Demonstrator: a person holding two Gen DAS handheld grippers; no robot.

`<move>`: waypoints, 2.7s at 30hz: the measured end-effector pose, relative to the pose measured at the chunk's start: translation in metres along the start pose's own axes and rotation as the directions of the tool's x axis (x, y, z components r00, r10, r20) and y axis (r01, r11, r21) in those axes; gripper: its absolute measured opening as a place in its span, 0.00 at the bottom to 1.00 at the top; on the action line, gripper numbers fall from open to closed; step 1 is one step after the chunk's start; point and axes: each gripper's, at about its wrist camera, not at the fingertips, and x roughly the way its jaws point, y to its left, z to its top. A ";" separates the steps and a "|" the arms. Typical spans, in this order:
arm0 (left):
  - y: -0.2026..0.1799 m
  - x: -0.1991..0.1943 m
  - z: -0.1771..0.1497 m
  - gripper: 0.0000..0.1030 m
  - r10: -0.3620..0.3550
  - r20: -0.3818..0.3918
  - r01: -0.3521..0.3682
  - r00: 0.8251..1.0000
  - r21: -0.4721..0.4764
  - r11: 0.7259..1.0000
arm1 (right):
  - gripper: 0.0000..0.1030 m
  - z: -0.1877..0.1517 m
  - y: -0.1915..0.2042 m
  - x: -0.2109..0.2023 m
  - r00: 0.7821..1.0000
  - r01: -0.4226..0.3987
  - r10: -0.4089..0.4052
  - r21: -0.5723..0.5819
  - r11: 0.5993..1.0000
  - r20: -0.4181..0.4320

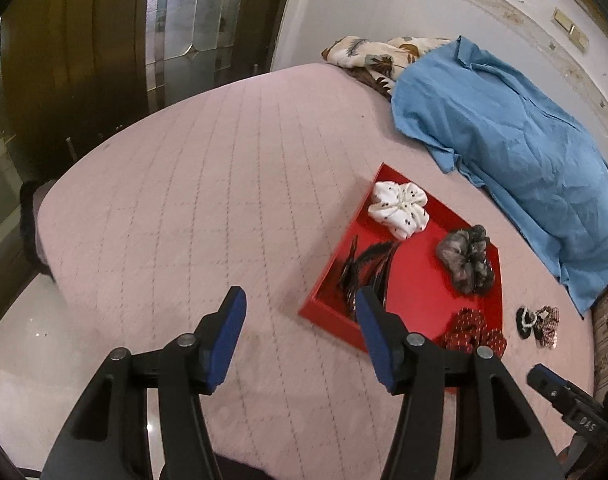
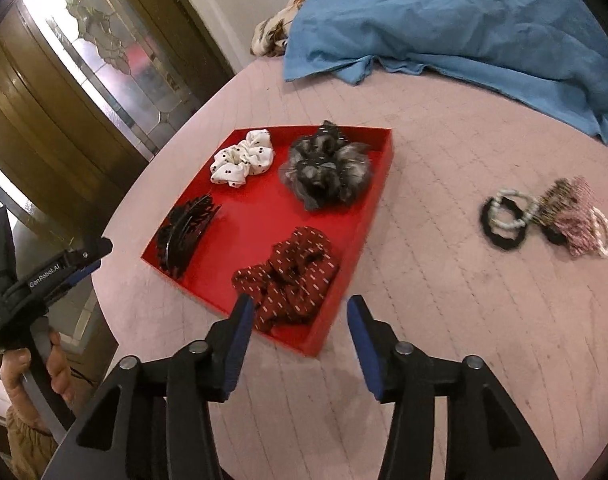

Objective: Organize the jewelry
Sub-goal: 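Carry the claw clip and red scrunchie into the red tray and open both tools, then move both open tools back to the bracelets and plaid scrunchie, then grasp the plaid scrunchie with the right tool while the left closes near the black hair tie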

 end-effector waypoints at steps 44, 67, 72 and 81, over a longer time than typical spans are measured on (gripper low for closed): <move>-0.311 0.031 -0.089 0.53 -0.273 -0.248 0.365 0.929 0.500 0.785 | 0.57 -0.077 -0.241 -0.107 0.968 0.166 -0.226 0.398 0.902 0.109; -0.393 0.148 -0.090 0.17 -0.298 -0.415 0.493 0.860 0.519 0.698 | 0.51 0.052 -0.240 -0.034 0.980 0.081 -0.134 0.322 0.943 0.145; -0.396 0.153 -0.089 0.03 -0.315 -0.424 0.511 0.849 0.506 0.695 | 0.30 0.055 -0.247 -0.019 0.984 0.094 -0.137 0.322 0.942 0.113; -0.389 0.137 -0.081 0.00 -0.369 -0.422 0.545 0.828 0.457 0.703 | 0.05 0.049 -0.248 -0.024 0.984 0.071 -0.122 0.339 0.938 0.130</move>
